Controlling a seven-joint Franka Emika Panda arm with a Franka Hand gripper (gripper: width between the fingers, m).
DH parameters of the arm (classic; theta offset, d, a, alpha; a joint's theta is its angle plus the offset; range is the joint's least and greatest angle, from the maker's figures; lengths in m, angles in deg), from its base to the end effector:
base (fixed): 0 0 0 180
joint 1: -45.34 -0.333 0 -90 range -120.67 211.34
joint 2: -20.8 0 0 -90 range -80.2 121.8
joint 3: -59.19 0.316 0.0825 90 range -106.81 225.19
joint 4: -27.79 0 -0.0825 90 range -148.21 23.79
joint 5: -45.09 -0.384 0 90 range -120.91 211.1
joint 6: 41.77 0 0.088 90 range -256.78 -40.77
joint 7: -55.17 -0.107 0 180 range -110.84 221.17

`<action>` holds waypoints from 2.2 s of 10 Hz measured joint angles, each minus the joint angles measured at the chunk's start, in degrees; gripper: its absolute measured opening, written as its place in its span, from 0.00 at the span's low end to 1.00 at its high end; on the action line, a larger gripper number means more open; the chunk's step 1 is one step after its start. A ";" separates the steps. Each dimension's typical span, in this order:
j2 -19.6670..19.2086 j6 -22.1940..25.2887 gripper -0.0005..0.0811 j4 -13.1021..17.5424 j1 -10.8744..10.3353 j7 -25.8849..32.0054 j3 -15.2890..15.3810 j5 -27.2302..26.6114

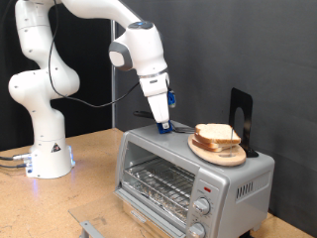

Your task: Make a piece of toast with the oven

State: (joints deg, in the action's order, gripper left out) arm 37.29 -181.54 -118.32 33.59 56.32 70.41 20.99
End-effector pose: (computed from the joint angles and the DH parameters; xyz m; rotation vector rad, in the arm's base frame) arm 0.4084 0.1734 0.3860 -2.8592 -0.1704 -0.1855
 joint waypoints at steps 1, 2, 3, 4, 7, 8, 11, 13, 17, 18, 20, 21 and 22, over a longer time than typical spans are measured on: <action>0.00 0.00 0.60 0.00 0.01 0.00 -0.02 -0.02; 0.00 0.00 0.61 0.00 0.03 -0.01 -0.04 -0.02; 0.00 0.00 0.61 0.01 0.04 -0.01 -0.09 -0.02; 0.00 0.00 0.84 0.02 0.08 -0.02 -0.13 -0.02; 0.04 -1.24 0.99 0.07 0.00 0.68 -0.22 -1.78; 0.20 -3.55 0.99 -0.21 -0.30 2.91 -0.24 -4.73; 1.19 -5.02 1.00 -1.33 -0.64 5.37 -0.17 -7.83; 1.75 -4.69 1.00 -2.04 -0.64 5.37 -0.16 -7.83; 2.24 -3.53 1.00 -3.28 -0.52 4.29 -0.06 -7.55; 2.20 -3.50 1.00 -3.49 -0.50 4.15 -0.03 -7.52; 2.16 -3.50 1.00 -3.83 -0.50 4.15 0.01 -7.53; 2.16 -3.51 1.00 -3.86 -0.50 4.15 0.01 -7.56; 2.16 -3.54 1.00 -3.88 -0.50 4.15 0.02 -7.57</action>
State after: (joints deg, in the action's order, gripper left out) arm 39.45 -185.08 -122.20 33.09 60.47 70.43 13.42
